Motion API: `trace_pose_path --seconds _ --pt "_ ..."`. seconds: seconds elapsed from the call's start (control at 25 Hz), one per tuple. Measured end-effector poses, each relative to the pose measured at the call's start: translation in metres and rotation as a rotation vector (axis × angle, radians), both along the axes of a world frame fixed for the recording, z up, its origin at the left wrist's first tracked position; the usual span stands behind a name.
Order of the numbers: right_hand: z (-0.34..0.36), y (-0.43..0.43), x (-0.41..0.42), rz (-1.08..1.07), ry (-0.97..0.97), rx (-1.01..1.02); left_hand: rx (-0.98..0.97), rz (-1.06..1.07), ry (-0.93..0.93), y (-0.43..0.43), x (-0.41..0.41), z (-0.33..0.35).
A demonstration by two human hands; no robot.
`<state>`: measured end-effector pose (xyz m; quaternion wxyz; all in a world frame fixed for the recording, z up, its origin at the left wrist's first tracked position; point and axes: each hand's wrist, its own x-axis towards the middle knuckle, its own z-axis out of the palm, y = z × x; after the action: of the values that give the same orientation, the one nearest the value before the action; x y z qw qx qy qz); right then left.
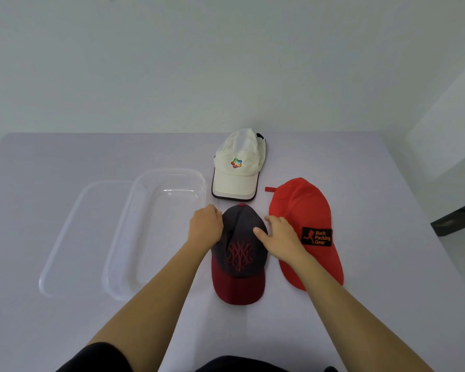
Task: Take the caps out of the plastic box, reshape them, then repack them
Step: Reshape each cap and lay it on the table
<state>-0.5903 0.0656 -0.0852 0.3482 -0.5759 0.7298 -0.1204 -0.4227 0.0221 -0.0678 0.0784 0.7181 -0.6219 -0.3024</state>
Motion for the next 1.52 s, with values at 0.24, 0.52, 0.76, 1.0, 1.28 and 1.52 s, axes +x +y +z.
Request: trace_pose_path --seconds 0.24,0.52,0.76,1.0,1.28,1.52 --pt "0.009 0.04 -0.045 -0.087 -0.028 -0.441 -0.38 -0.073 0.154 0.023 -0.034 0.029" --pt "-0.043 0.095 -0.127 0.094 0.145 0.033 -0.016 -0.544 0.187 0.083 -0.107 -0.022" --pt "-0.061 0.106 -0.14 0.203 0.256 -0.054 0.215 -0.637 0.012 0.102 -0.136 -0.057" --pt "-0.05 0.105 -0.134 0.159 0.328 -0.081 0.07 -0.579 -0.158 0.109 -0.157 -0.054" --pt "-0.054 0.093 -0.139 0.003 0.409 -0.237 -0.03 -0.59 -0.142 0.115 -0.156 -0.043" --pt "-0.032 0.094 -0.129 -0.07 0.334 -0.421 -0.131 -0.327 0.197 0.105 -0.148 -0.029"
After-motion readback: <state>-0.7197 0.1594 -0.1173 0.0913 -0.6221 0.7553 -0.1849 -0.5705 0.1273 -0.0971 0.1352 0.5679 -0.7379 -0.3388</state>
